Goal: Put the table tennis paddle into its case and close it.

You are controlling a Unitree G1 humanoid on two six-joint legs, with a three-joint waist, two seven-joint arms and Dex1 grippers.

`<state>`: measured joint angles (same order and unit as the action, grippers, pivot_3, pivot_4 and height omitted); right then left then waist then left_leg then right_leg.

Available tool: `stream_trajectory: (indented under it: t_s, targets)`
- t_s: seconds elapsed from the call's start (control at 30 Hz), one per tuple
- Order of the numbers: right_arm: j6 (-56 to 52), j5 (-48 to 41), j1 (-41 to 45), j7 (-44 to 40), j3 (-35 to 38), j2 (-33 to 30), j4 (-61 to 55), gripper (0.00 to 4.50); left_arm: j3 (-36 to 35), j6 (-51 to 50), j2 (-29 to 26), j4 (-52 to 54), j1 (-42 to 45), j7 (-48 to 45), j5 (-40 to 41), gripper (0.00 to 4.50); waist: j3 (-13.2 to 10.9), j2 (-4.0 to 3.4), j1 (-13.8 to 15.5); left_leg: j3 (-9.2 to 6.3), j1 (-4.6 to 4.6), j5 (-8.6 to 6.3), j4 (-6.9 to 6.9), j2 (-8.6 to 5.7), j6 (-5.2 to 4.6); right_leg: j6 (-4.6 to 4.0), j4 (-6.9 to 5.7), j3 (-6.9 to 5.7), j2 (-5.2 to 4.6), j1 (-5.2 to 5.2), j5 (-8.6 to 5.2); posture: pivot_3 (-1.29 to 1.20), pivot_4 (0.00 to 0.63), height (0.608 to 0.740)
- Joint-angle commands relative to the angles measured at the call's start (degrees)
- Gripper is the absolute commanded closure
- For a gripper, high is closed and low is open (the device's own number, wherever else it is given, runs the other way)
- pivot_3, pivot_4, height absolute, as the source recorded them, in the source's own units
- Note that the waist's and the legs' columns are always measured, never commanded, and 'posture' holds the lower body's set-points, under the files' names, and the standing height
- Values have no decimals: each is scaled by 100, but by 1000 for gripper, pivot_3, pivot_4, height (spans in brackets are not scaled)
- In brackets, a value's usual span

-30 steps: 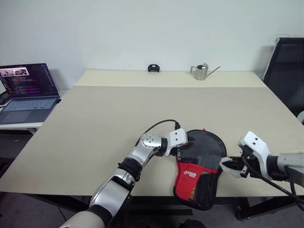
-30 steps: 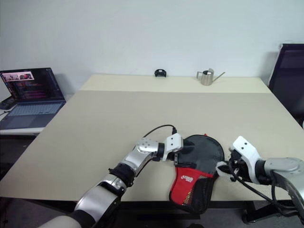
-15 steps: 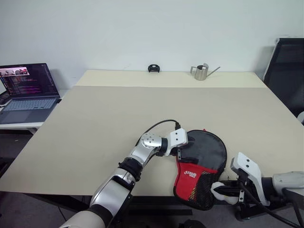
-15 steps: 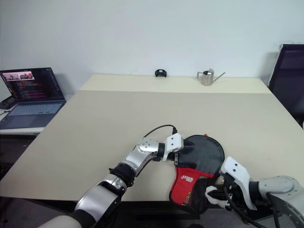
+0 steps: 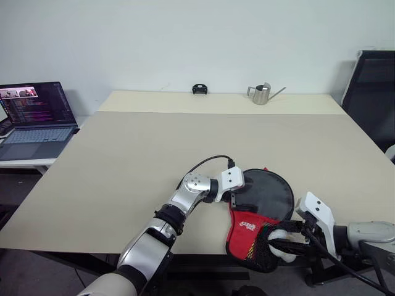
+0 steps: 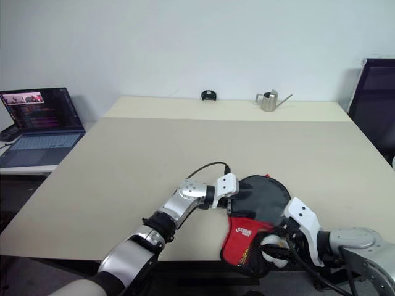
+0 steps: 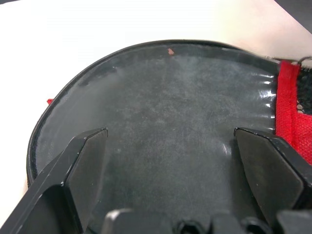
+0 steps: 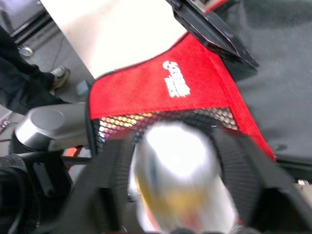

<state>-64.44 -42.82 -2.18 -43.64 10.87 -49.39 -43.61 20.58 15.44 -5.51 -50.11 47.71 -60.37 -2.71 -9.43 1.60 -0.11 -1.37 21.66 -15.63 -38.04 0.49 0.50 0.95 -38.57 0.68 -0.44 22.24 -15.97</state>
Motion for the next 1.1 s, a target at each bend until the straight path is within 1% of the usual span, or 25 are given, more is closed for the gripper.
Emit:
stream_trajectory:
  t_s: [0.03,0.13,0.23,0.3,0.37,0.43,0.53,0.6,0.67,0.77,0.9,0.97,1.1]
  targets:
    - [41,-602,254,-68,456,11,-223,1364,165,-90,-48,-241,-141,64,-324,0,0,0,0,1,0,0,0,0,0,0,0,0,0,0,0,0,150,740]
    - [-9,-881,416,51,549,-5,-185,1364,162,-89,-36,-238,-143,68,-320,0,0,2,0,-1,0,0,0,0,0,1,2,-1,0,-1,1,0,150,740]
    - [-85,-1225,782,329,725,125,124,1364,141,-105,-21,-218,-145,51,-288,0,0,2,0,0,1,0,0,0,0,2,3,1,0,-1,1,0,150,740]
    - [-51,-1160,1167,659,769,246,542,1364,83,-129,-12,-156,-154,-15,-197,0,-1,3,0,1,1,0,0,0,0,3,3,2,0,-2,2,0,150,740]
    - [126,-732,1563,899,629,249,1136,1364,-111,-319,-11,176,-201,-283,146,0,-1,3,-1,3,0,0,0,-1,0,6,5,5,-1,-2,4,0,150,740]
    - [505,-179,1778,916,348,170,1682,1364,-331,-605,-29,659,-244,-523,516,0,-3,1,-8,4,0,0,0,-1,0,5,5,5,-1,4,4,0,150,740]
    - [949,331,2058,881,18,209,2279,1364,-514,-958,-154,1305,-292,-662,785,0,-6,-2,-12,3,20,0,4,0,0,0,3,6,0,37,5,0,150,740]
    - [1267,651,2259,849,-191,305,2708,1364,-668,-1300,-311,1813,-303,-707,1014,0,-6,-3,-17,9,46,0,4,-1,0,-25,-18,15,1,73,20,0,150,740]
    - [1522,895,2398,775,-376,397,3073,1364,-847,-1638,-527,2275,-307,-729,1220,0,-8,-5,-22,9,76,0,4,0,-1,-29,-28,16,1,105,21,0,150,740]
    - [1699,1078,2556,683,-545,524,3421,1364,-1028,-2064,-863,2760,-364,-767,1431,0,-9,-9,-31,9,76,0,6,6,-1,-32,-27,15,1,107,19,0,150,740]
    - [1763,1271,2788,519,-784,749,4049,1364,-1213,-2165,-1633,3005,-605,-862,1388,0,-12,-12,-54,11,71,0,5,6,-1,-34,-30,17,1,107,19,0,150,740]
    - [1829,1378,2862,436,-839,825,4343,1364,-1254,-2176,-1838,3039,-690,-837,1391,0,-14,-15,-49,11,68,0,5,7,-1,-34,-31,16,1,106,19,0,150,740]
    - [1949,1602,3047,316,-932,973,5009,1364,-1347,-2234,-2075,3172,-827,-739,1417,0,-16,-16,-25,11,72,0,1,4,-1,-34,-30,15,-2,106,19,0,150,740]
